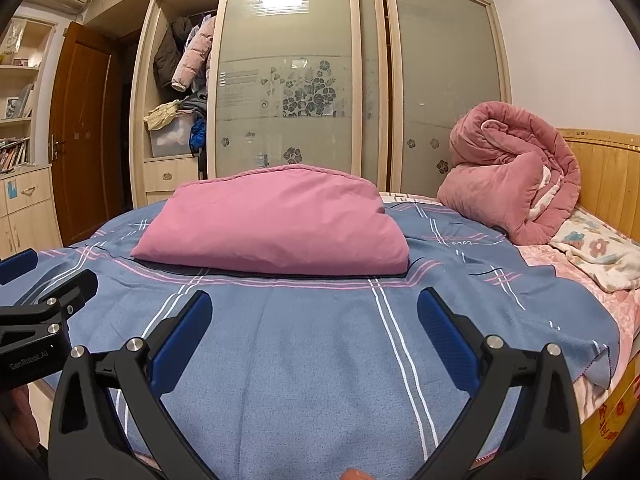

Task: Fold large clothes

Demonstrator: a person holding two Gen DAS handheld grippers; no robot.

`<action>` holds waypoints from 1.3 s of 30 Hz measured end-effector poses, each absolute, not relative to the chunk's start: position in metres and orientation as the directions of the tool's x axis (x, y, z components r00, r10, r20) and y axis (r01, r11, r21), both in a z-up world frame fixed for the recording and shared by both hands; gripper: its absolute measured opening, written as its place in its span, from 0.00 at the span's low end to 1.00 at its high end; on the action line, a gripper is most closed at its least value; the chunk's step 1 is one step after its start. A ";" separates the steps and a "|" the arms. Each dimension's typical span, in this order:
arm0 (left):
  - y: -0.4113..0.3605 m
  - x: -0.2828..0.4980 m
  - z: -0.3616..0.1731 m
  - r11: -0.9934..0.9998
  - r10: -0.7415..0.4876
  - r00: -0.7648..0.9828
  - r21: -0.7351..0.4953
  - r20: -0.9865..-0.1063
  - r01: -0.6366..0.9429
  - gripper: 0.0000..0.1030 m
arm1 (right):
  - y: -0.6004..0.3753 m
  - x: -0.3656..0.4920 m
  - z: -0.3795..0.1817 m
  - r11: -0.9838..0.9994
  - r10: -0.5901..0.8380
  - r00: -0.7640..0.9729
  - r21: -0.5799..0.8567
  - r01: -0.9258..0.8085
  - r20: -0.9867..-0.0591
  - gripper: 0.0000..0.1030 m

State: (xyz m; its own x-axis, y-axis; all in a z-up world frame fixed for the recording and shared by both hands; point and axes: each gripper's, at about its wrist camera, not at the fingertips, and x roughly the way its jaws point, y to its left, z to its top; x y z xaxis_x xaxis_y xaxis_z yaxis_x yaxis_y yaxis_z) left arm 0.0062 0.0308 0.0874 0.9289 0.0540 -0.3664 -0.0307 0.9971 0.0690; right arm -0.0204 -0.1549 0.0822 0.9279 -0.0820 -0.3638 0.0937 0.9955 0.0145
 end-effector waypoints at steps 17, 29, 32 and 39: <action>0.033 0.010 0.085 0.998 0.051 0.923 0.061 -0.380 -0.030 0.98 | -0.154 -0.020 0.081 0.996 -0.080 0.930 0.008 0.088 -0.359 0.99; 0.033 0.010 0.085 0.998 0.049 0.924 0.062 -0.379 -0.027 0.98 | -0.153 -0.019 0.080 0.996 -0.079 0.929 0.006 0.087 -0.362 0.99; 0.034 0.010 0.085 0.998 0.049 0.924 0.060 -0.380 -0.029 0.98 | -0.154 -0.019 0.079 0.996 -0.079 0.928 0.006 0.087 -0.364 0.99; 0.034 0.011 0.085 0.998 0.049 0.923 0.060 -0.381 -0.028 0.98 | -0.154 -0.019 0.079 0.996 -0.080 0.929 0.007 0.088 -0.362 0.99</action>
